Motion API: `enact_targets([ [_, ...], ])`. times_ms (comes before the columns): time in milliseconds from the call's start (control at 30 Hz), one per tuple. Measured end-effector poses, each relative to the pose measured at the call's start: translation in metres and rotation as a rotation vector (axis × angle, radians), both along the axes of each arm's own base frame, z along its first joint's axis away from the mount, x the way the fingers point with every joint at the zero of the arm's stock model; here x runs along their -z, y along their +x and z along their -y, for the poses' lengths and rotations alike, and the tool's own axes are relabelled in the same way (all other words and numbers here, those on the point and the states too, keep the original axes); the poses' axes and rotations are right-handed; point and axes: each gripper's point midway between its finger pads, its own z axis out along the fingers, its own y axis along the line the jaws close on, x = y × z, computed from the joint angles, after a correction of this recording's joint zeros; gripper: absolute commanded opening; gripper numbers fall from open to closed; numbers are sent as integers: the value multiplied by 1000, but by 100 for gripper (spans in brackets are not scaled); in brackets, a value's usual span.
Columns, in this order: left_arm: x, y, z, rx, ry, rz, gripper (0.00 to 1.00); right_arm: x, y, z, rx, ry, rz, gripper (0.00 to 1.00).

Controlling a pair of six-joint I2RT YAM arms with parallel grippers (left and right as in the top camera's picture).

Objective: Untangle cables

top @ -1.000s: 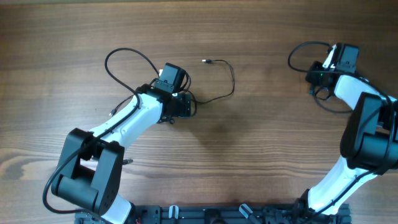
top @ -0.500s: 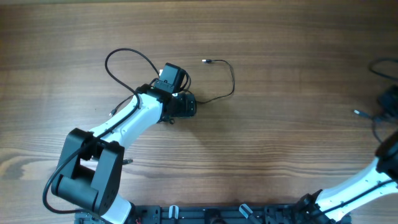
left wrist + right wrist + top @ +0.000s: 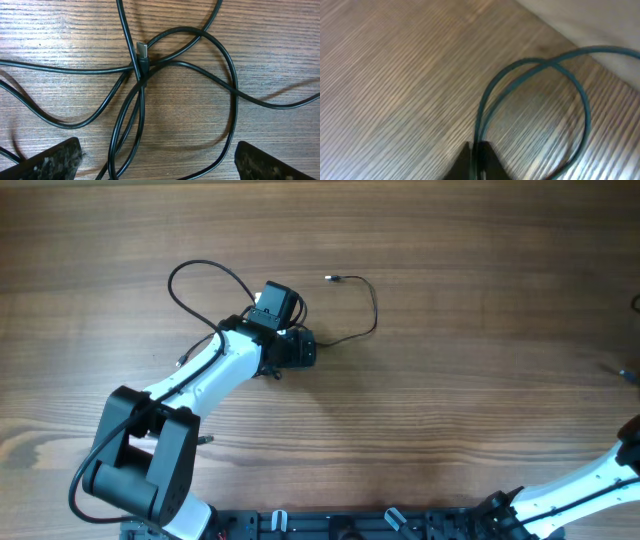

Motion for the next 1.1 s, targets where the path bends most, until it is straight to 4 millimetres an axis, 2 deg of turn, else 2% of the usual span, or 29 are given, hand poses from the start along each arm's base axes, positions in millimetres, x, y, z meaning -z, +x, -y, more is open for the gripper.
enact_targets([
  [100, 0, 0, 1, -23, -13, -5, 100, -25, 8, 2, 27, 41, 20, 100],
  [200, -1, 3, 2, -30, -21, 8, 100, -41, 18, -3, 66, 105, 103, 99],
  [267, -7, 7, 3, -37, -34, 31, 100, -56, 29, -27, 42, 210, 191, 100],
  [300, -18, 12, 4, -42, -49, 69, 100, -66, 36, -40, 27, 251, 231, 100],
  [400, -64, 26, -5, -80, -74, 211, 100, -107, 64, -99, -87, 357, 314, 100],
  [467, -96, 28, -21, -129, -63, 293, 100, -119, 85, -153, -193, 435, 306, 92],
  [500, -109, 26, -34, -184, -48, 320, 100, -119, 95, -186, -259, 489, 281, 89],
  [533, -112, 26, -38, -215, -54, 323, 100, -117, 104, -217, -327, 531, 256, 88],
  [567, -124, 20, -61, -293, -18, 342, 100, -114, 112, -248, -402, 566, 231, 88],
  [600, -128, 18, -72, -351, -12, 348, 100, -113, 120, -283, -487, 597, 207, 88],
  [667, -131, 10, -103, -499, 0, 332, 100, -111, 132, -369, -719, 655, 158, 88],
  [700, -130, 7, -116, -567, 4, 322, 100, -110, 133, -400, -808, 663, 139, 88],
  [800, -121, -6, -153, -775, -16, 257, 100, -107, 124, -506, -1161, 644, 85, 88],
  [867, -119, -7, -168, -864, -65, 237, 100, -103, 111, -576, -1407, 591, 72, 88],
  [933, -117, -9, -178, -930, -125, 210, 100, -93, 90, -636, -1612, 516, 52, 88],
  [967, -115, -12, -181, -952, -153, 187, 100, -86, 79, -661, -1692, 475, 32, 88],
  [1000, -113, -15, -181, -962, -167, 167, 100, -78, 70, -678, -1743, 441, 13, 88],
  [1100, -109, -23, -177, -970, -184, 115, 100, -49, 42, -716, -1856, 390, -70, 85],
])
